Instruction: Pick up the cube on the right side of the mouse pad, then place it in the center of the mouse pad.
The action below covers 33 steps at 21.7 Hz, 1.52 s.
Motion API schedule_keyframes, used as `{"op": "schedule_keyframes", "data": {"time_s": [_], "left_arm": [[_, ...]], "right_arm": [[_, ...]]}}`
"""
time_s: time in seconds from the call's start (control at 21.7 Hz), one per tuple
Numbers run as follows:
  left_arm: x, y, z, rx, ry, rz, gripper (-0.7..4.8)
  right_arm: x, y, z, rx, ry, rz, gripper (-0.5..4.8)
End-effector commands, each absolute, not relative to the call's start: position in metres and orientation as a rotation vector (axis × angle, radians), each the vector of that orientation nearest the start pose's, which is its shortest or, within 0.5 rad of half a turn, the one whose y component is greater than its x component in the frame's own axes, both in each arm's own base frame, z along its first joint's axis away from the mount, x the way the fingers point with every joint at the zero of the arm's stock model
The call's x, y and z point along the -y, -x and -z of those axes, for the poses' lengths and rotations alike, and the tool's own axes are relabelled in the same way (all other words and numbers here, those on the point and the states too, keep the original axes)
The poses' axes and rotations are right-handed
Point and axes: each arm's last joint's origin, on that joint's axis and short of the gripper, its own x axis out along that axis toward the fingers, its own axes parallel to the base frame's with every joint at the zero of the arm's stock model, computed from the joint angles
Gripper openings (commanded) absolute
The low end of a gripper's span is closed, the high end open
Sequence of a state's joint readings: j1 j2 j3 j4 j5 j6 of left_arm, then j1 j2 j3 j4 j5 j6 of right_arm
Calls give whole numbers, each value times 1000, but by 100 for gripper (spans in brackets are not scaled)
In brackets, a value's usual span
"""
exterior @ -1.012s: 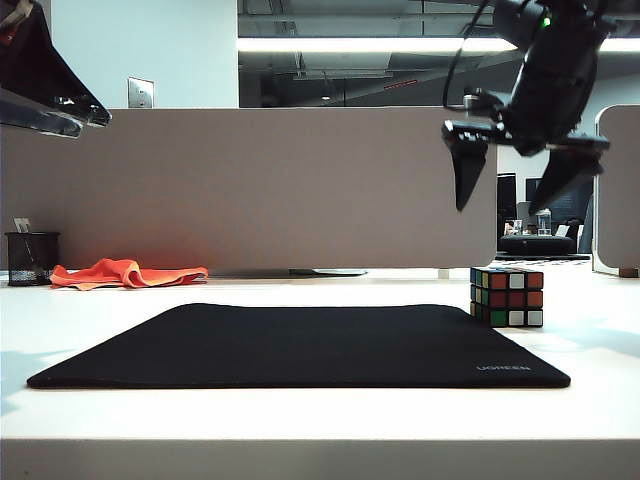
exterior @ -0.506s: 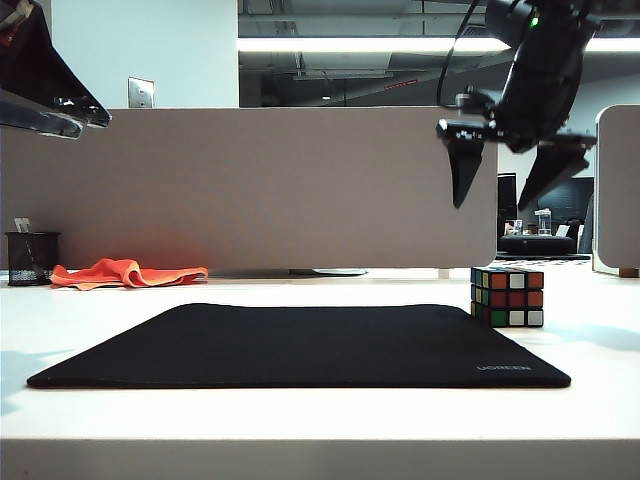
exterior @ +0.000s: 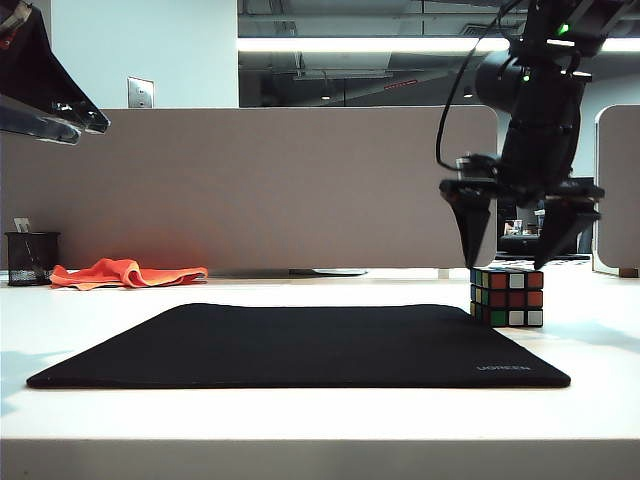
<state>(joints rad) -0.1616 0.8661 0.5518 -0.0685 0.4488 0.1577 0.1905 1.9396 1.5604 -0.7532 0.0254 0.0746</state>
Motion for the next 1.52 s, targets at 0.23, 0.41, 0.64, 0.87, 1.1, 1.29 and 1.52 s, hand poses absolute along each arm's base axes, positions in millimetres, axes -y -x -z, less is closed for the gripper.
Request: {"op": "schedule_keyframes", "data": {"time_s": [0.23, 0.41, 0.64, 0.87, 1.1, 1.29, 1.52], "left_arm": [[43, -183, -254, -329, -96, 632, 225], [43, -183, -253, -332, -96, 632, 225], [43, -183, -253, -331, -96, 632, 225], [43, -183, -253, -331, -96, 632, 225], [43, -183, -253, -331, -97, 632, 225], [43, -183, -253, -331, -97, 632, 225], [43, -183, -253, -332, -97, 632, 225]], "right_arm": [[-76, -398, -223, -1166, 56, -103, 479], [-77, -399, -220, -1167, 56, -103, 479], [-77, -400, -220, -1161, 56, -104, 387], [-77, -401, -220, -1154, 55, -104, 288], [-77, -401, -220, -1154, 55, -104, 265], [-77, -401, -221, -1151, 55, -104, 251], [-76, -396, -236, -1113, 50, -108, 251]]}}
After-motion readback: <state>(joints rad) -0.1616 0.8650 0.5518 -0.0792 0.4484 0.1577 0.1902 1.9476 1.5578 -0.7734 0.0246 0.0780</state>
